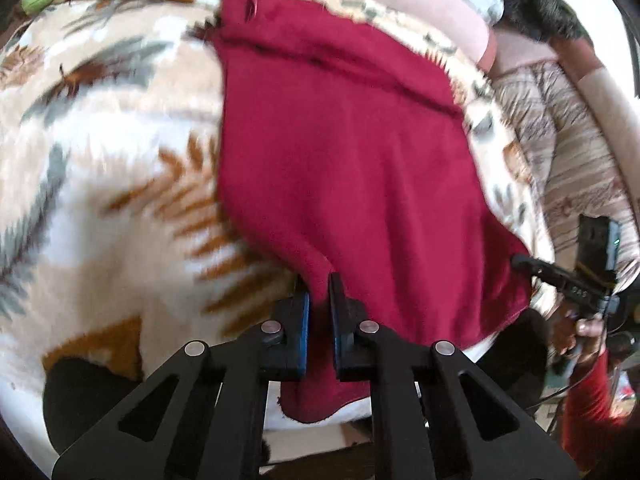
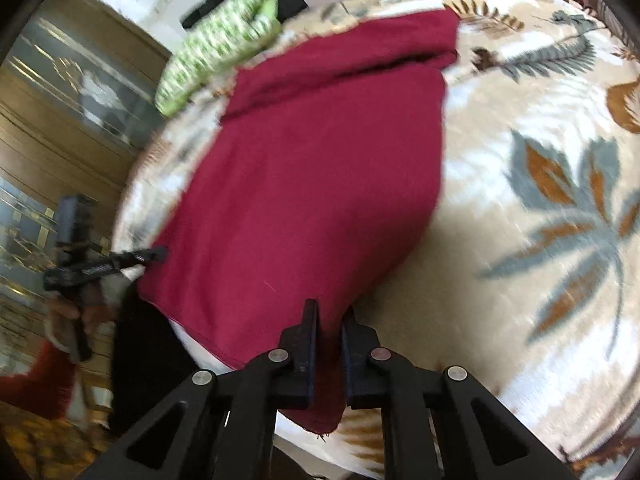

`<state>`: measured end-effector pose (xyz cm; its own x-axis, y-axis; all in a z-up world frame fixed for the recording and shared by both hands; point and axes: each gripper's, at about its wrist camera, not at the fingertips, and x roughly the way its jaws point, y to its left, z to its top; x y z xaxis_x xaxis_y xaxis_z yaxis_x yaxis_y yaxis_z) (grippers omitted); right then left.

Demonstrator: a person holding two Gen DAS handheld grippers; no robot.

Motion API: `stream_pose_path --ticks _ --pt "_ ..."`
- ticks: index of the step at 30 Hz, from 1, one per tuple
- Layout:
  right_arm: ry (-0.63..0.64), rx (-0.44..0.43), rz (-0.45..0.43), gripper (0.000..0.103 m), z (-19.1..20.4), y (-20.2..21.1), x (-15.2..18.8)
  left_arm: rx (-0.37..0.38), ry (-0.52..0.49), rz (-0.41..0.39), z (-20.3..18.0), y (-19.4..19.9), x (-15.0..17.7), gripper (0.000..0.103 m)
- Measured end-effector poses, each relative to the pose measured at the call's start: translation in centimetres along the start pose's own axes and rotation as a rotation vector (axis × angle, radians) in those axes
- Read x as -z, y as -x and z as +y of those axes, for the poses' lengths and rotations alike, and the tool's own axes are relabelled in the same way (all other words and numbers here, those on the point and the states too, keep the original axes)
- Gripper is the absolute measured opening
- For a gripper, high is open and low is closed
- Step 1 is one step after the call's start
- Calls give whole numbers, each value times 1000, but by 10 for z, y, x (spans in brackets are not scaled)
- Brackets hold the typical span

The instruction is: Fold small clothes

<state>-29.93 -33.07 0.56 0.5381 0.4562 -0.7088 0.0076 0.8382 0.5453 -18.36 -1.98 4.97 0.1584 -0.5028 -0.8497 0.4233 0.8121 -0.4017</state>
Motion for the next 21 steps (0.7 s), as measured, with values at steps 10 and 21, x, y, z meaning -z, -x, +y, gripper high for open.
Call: stream_pose_path --ticks 10,21 --pt "-54 -88 -241 9 -3 14 -107 10 66 -161 11 16 -94 7" --pt "-135 -11 -307 9 -48 -21 -250 -121 107 -275 32 -33 -238 7"
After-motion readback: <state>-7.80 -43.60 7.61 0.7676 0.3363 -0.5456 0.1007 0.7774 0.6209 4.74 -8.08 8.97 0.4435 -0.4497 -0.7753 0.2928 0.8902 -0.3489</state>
